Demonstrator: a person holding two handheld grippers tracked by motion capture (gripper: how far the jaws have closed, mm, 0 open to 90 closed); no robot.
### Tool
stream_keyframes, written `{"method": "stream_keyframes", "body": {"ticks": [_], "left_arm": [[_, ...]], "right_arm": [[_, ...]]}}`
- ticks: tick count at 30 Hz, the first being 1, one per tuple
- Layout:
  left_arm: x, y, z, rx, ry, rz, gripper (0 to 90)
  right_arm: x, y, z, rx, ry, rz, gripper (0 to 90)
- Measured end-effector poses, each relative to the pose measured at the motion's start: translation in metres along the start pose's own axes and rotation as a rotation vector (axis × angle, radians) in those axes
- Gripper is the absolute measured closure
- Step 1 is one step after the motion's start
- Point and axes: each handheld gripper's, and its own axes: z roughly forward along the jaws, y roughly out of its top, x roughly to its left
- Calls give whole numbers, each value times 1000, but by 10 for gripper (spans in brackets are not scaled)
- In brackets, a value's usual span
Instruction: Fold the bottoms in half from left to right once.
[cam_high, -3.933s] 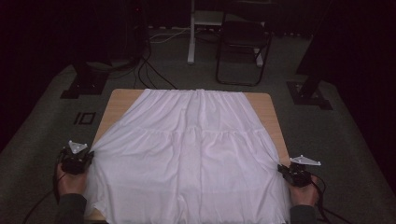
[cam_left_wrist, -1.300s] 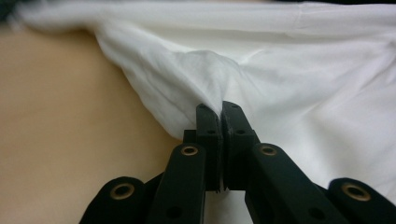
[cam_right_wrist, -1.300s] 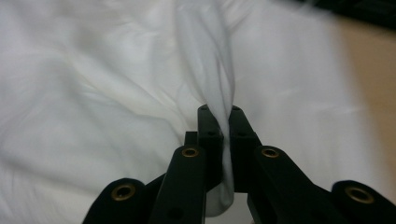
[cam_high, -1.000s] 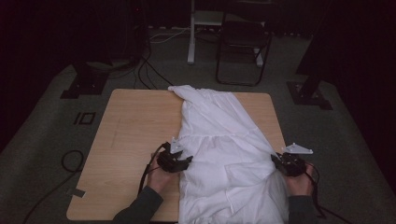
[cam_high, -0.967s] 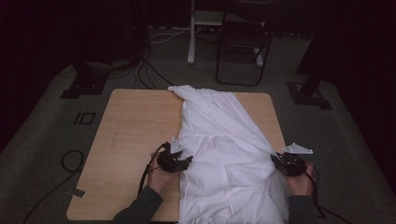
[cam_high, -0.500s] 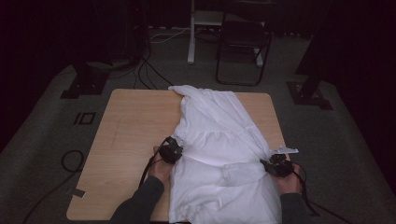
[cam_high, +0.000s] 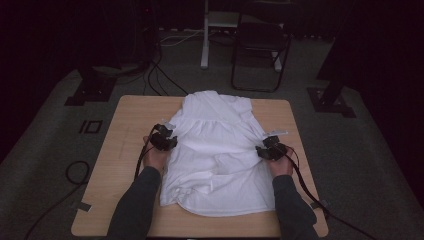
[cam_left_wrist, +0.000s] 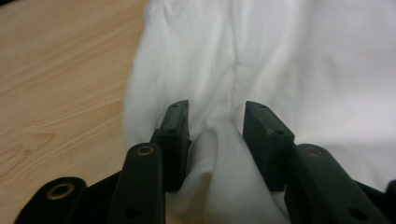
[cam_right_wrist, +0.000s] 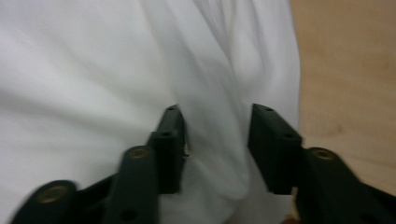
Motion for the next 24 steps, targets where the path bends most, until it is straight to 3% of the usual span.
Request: {"method": "stream_keyframes", "body": {"ticks": [1,2,4,6,7,8,9,10,12,13,15,19,21,22,23,24], "left_arm": [[0,0,0,0,0,0,585],[0,-5,-17,-25,-16,-3,571],[-3,-10,-35,-45,-29,15,550],[-6,-16,-51,-68,-40,32,535],[-6,-16,-51,-68,-40,32,530],[-6,-16,-51,-68,-40,32,530],[-8,-24,-69,-91,-47,44,530],[-10,-31,-81,-100,-54,50,517],[-12,-37,-92,-115,-58,47,505],[-12,-37,-92,-115,-58,47,504],[-15,-44,-100,-116,-81,50,496],[-26,-60,-108,-106,-100,61,491],[-32,-65,-110,-96,-96,79,486],[-35,-68,-112,-93,-98,82,486],[-38,-71,-113,-85,-111,86,482],[-41,-73,-114,-78,-126,93,482]], "right_arm": [[0,0,0,0,0,0,516],[14,5,-17,-61,17,-35,469],[27,9,-30,-102,34,-59,447],[42,14,-41,-138,90,-71,425],[42,14,-41,-138,90,-71,425],[49,15,-44,-147,127,-81,425],[49,15,-44,-147,127,-81,411],[76,18,-51,-166,215,-117,379],[91,19,-51,-178,270,-130,369],[91,19,-51,-178,270,-130,369],[108,23,-47,-165,322,-145,353],[120,25,-37,-144,340,-171,345],[125,22,-25,-90,329,-198,413],[125,22,-25,-90,329,-198,413],[124,17,-23,-67,349,-216,653],[124,17,-23,-67,349,-216,653]]}}
